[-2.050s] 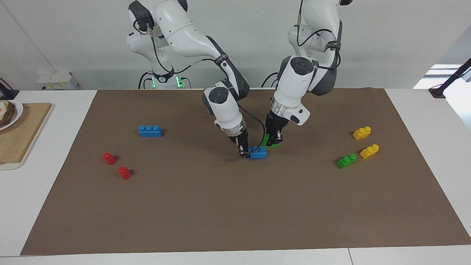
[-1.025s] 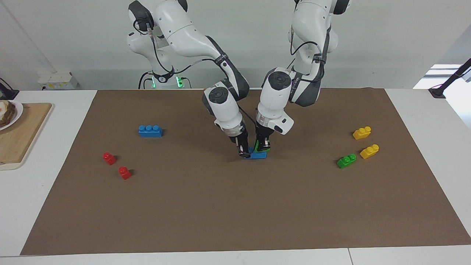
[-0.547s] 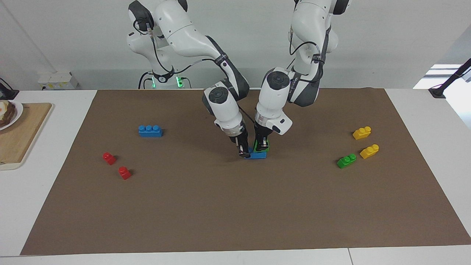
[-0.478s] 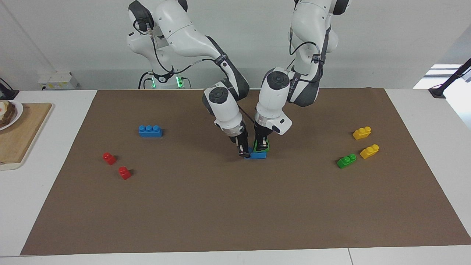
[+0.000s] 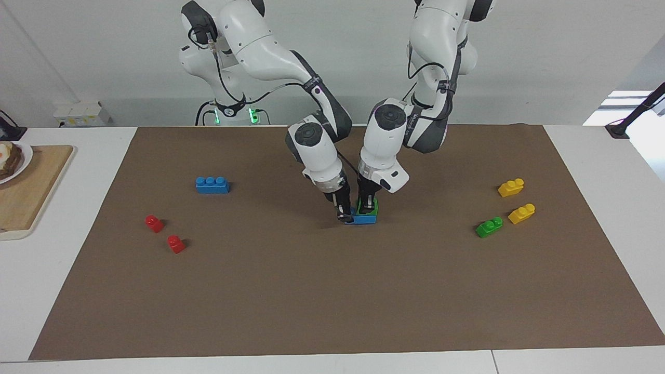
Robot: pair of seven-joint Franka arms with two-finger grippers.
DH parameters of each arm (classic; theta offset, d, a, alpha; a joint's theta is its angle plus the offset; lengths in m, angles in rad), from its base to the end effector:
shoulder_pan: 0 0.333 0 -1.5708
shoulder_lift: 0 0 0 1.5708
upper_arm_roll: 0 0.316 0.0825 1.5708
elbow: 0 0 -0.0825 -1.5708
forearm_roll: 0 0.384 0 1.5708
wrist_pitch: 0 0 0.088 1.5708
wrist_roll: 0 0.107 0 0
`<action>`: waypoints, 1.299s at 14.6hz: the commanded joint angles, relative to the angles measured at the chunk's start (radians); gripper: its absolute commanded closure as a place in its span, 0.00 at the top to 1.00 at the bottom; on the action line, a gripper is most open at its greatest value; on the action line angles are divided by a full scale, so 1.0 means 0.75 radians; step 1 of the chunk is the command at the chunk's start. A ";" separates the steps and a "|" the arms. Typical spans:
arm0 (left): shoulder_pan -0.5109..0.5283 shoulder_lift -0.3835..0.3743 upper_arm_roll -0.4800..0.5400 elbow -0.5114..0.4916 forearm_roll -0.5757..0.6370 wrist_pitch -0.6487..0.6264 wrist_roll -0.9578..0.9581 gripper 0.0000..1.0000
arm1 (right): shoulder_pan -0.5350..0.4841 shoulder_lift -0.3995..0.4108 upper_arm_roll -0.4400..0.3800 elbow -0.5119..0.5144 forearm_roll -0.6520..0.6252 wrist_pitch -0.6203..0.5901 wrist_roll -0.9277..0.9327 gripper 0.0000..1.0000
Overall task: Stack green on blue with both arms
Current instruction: 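Press the green brick down onto the blue brick with the left gripper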
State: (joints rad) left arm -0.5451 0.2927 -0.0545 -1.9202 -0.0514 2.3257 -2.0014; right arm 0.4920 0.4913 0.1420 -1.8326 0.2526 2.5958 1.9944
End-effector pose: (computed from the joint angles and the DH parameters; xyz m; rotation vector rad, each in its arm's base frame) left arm 0.5178 -0.3529 0.3517 2.2707 1.9878 -0.0344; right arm 0.5490 0.3870 0.2930 -1.9775 2.0055 0.2104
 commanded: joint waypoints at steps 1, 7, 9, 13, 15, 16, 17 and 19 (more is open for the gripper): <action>-0.001 -0.002 0.017 -0.086 0.007 0.040 0.057 0.00 | -0.018 -0.003 -0.001 -0.048 -0.024 0.043 0.010 0.00; 0.015 -0.002 0.017 -0.129 0.005 0.135 0.077 0.30 | -0.018 -0.003 -0.001 -0.046 -0.026 0.043 0.010 0.00; 0.019 0.000 0.020 -0.115 0.007 0.118 0.073 1.00 | -0.018 -0.003 -0.001 -0.046 -0.024 0.041 0.008 0.00; 0.052 -0.018 0.022 -0.088 0.007 0.098 0.075 1.00 | -0.020 -0.003 -0.001 -0.046 -0.024 0.041 0.012 0.00; 0.090 -0.049 0.020 -0.068 0.007 0.074 0.075 1.00 | -0.022 -0.003 -0.001 -0.040 -0.026 0.038 0.010 0.52; 0.109 -0.061 0.022 -0.056 0.007 0.049 0.077 1.00 | -0.024 -0.001 -0.001 -0.033 -0.026 0.038 0.012 0.69; 0.131 -0.077 0.022 -0.045 0.009 0.027 0.079 1.00 | -0.024 -0.001 -0.001 -0.029 -0.024 0.038 0.014 0.80; 0.176 -0.090 0.020 -0.009 0.009 -0.041 0.099 1.00 | -0.022 -0.001 -0.001 -0.025 -0.022 0.036 0.014 0.93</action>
State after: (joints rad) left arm -0.4488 0.2535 -0.0335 -1.9452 -0.0515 2.3629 -1.9539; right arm 0.4865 0.4947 0.1319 -1.8374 0.2522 2.5962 1.9989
